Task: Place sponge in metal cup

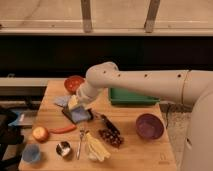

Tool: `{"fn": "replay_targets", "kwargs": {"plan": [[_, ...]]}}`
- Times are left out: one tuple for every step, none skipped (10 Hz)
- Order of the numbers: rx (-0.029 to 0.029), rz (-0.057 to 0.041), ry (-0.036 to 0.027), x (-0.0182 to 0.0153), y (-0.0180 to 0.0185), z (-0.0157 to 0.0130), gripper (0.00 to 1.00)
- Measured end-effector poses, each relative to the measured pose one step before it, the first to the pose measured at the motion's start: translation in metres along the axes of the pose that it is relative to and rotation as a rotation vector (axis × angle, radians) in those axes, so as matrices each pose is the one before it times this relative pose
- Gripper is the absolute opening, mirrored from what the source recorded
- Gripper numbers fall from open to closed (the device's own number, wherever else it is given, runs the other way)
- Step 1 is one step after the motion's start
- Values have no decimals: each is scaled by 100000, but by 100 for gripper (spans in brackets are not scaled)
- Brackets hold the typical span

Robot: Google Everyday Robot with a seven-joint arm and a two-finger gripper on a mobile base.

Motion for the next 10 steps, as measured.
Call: {"fn": "replay_targets", "kwargs": {"plan": [[-3007, -849, 2146, 1029, 1570, 819, 0], [-3087, -303, 2836, 1111, 1358, 995, 0], [-3722, -10, 3995, 1082, 926, 1023, 0], [-1162, -34, 1028, 255, 318, 247, 0], [22, 91, -89, -23, -50, -45, 0], [38, -17, -34, -10, -1, -26, 0], [-43, -68, 90, 3, 43, 47, 0], [-23, 26, -2, -3, 2, -3, 0], [47, -12, -38, -1, -21, -19, 0], [-191, -104, 331, 67, 15, 66, 0]]}}
